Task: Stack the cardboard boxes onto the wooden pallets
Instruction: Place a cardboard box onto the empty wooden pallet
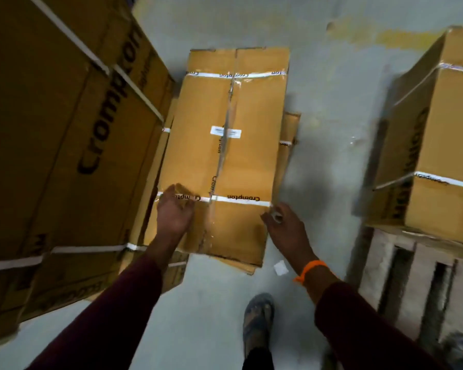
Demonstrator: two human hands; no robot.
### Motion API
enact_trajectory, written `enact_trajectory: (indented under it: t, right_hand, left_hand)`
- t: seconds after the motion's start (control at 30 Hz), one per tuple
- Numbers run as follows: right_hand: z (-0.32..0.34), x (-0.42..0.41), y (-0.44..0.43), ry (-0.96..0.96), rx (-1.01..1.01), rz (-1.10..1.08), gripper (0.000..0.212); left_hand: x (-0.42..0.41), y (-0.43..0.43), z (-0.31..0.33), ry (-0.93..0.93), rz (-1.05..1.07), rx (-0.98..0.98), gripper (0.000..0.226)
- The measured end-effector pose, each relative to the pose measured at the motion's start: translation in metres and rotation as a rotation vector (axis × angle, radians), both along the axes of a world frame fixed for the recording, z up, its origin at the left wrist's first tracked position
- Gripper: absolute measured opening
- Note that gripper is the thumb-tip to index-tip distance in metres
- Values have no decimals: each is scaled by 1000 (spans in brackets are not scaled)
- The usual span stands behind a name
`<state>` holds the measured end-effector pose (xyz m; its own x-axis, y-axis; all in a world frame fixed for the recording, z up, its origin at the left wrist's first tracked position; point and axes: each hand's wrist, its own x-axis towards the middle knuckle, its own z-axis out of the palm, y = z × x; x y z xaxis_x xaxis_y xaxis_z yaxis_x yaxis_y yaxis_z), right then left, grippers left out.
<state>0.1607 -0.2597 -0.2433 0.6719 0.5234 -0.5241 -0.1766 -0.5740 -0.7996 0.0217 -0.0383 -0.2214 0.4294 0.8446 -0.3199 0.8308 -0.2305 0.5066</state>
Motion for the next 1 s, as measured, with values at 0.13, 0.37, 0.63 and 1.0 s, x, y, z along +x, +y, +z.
enact_trajectory:
  t: [0.13,0.37,0.63,1.0]
  right_hand:
    - [-22,-15,16,66,15,-20,56]
    - [-23,-7,9,217,44,-87,67]
    - [-14,28,2,364,-67,-87,40]
    - [22,75,-94,63,136,-284,30]
  left_hand:
    - [-14,35,-20,143,106,1,77]
    - [-9,37,-17,226,134,-24,85]
    - [-17,9,-9,136,222,-84,83]
    - [33,-87,96,-276,128,-123,10]
